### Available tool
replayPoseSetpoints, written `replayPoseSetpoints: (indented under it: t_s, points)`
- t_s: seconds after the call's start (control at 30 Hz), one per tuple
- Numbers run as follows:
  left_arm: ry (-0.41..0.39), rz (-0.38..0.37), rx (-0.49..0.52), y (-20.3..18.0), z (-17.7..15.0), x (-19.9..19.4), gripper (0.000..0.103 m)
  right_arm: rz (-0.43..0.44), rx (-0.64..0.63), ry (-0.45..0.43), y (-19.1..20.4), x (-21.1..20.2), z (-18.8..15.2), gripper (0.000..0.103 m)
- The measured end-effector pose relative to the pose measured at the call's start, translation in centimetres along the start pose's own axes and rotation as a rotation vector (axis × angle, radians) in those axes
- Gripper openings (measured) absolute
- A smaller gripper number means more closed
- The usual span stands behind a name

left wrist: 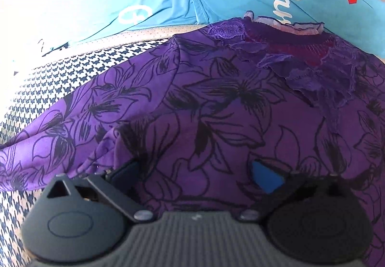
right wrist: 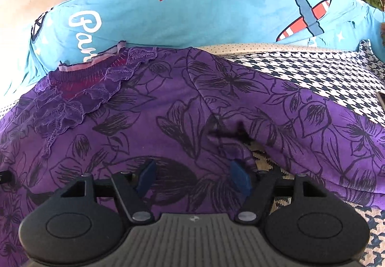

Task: Fold clothes

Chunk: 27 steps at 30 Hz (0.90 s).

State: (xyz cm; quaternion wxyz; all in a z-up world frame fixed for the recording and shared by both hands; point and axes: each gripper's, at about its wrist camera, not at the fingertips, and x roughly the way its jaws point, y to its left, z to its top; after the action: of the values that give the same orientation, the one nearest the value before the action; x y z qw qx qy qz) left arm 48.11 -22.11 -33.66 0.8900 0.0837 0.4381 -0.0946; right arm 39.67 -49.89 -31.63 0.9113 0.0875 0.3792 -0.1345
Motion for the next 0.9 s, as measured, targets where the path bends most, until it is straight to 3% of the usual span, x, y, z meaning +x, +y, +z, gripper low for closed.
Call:
replayPoseSetpoints:
  t_s: [0.43,0.63,0.8,0.9]
  points:
    - [-0.017,0.035,0.015,-0.5,-0.1,-0.5,0.103,-0.053,-0.044,-0.009,1.0,-0.6,-0.1,0.069]
    - [-0.024,0.048,0.037,-1.4,-0.1,-1.5,0.103,0.06,-0.072,-0.031,2.6,-1.4,-0.2,0.069]
    - [-0.05,-0.004,0.065,-2.6,-0.5,-2.7,0.103,0.197,-0.129,-0.024,4.9,-1.8,-0.8,0.069]
    - [-0.056,-0.046,0.084,-3.3,-0.7,-3.0,0.103,0.2,-0.184,-0.013,6.5,-1.6,-1.4,0.069]
